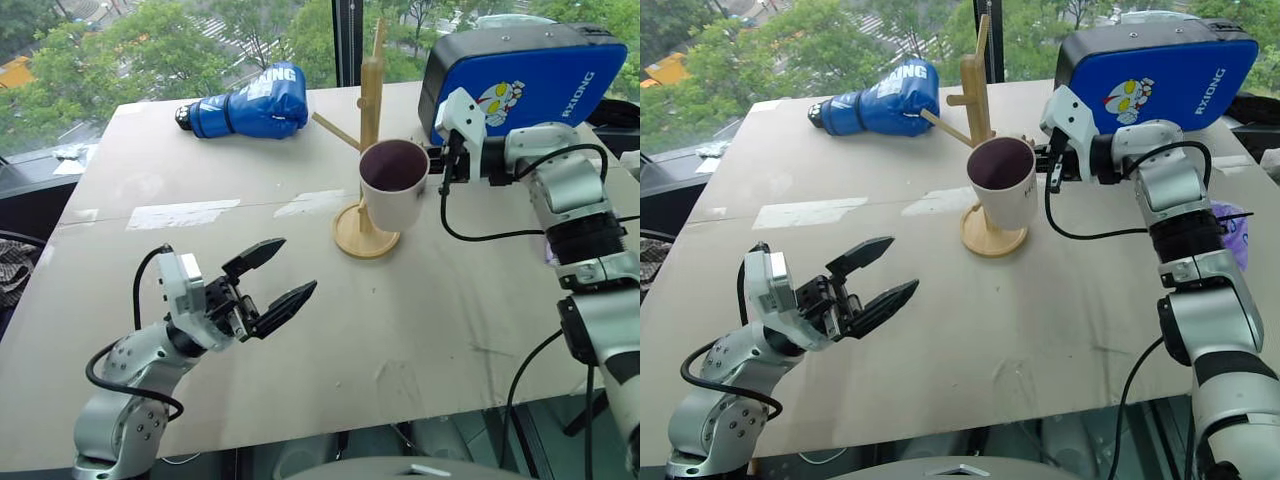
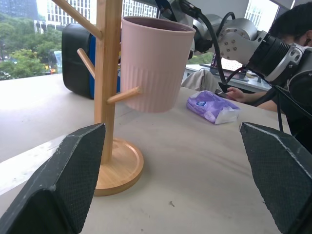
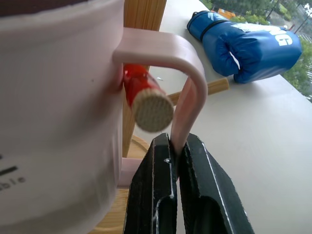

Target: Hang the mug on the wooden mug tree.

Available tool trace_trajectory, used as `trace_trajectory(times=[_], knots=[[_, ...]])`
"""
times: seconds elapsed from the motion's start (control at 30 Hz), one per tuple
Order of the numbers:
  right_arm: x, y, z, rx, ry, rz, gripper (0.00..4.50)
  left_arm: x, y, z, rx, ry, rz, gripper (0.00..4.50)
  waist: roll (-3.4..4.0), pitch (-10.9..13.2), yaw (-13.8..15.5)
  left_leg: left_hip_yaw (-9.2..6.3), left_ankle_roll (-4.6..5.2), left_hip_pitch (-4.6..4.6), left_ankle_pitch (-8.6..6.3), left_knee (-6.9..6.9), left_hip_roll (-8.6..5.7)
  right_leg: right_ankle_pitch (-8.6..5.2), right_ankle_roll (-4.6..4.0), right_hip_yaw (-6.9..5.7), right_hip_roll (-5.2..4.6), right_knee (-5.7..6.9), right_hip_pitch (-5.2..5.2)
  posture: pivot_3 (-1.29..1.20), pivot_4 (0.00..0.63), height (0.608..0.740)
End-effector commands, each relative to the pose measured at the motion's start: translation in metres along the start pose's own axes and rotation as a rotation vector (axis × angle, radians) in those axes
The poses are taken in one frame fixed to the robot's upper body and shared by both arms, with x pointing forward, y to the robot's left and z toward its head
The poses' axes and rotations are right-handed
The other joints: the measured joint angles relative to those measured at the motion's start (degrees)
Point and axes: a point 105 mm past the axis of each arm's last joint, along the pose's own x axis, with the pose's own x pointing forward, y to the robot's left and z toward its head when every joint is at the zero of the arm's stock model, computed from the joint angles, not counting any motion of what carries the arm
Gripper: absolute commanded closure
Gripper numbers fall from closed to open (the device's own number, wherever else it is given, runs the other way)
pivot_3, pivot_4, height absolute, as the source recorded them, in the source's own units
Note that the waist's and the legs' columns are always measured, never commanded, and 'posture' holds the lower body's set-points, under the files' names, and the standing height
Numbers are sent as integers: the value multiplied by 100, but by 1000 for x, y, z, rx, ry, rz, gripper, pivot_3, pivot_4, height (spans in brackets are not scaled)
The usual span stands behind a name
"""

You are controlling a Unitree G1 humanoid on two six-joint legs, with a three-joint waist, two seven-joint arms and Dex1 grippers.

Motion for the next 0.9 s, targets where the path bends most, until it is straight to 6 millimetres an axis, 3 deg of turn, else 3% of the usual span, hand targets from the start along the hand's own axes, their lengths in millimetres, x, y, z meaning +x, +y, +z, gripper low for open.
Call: trace_trajectory(times=[0.03, 0.07, 0.13, 0.23, 0.43, 0.67, 0.8, 0.9], knots=[[4, 2, 0, -29, 20, 41, 3929, -1, 0, 7, 22, -26, -4, 0, 0, 0, -2, 0, 0, 0, 0, 0, 0, 0, 0, 0, 0, 0, 0, 0, 150, 740], [4, 3, -3, -21, 20, 50, 3746, -1, 1, 7, 22, -27, -3, 0, 0, 0, -3, 1, 0, 0, 0, 0, 0, 0, 0, 0, 0, 0, 0, 0, 150, 740], [-5, 0, -5, -31, -1, -1, 2657, -3, 3, 5, 25, -28, 7, 0, 0, 0, -2, 2, 0, -2, 0, 1, 0, 0, 0, 2, 0, 1, -1, 0, 150, 740], [-27, 3, -7, -38, -32, -51, 1580, -7, 6, 1, 11, -11, 31, 0, 0, 0, 31, -1, 0, -7, 0, 0, 0, 0, 0, -2, -1, 0, -5, 0, 150, 740], [-81, 26, -24, 32, -54, -219, 1580, -21, 12, -20, -18, 99, 102, 0, -1, -1, 54, -11, 0, -52, 0, 13, -3, 0, 0, -15, -4, -6, -34, 0, 150, 740], [-136, 110, -93, 253, 131, -422, 1580, -51, 19, -48, -52, 242, 159, 0, 5, -7, 162, -11, 0, -49, 0, 14, -1, 0, 0, -11, -3, 7, -36, 0, 150, 740], [-154, 150, -110, 352, 201, -498, 1580, -66, 27, -54, -55, 294, 169, 0, 8, -8, 159, 5, 0, -30, 0, 17, -2, 0, 1, 5, -3, 22, -24, 0, 150, 740], [-160, 163, -116, 386, 223, -550, 1580, -71, 30, -61, -63, 339, 148, 0, 4, -6, 148, 14, 5, 48, -6, 7, 2, -3, 2, 12, -2, 20, 43, 0, 150, 740]])
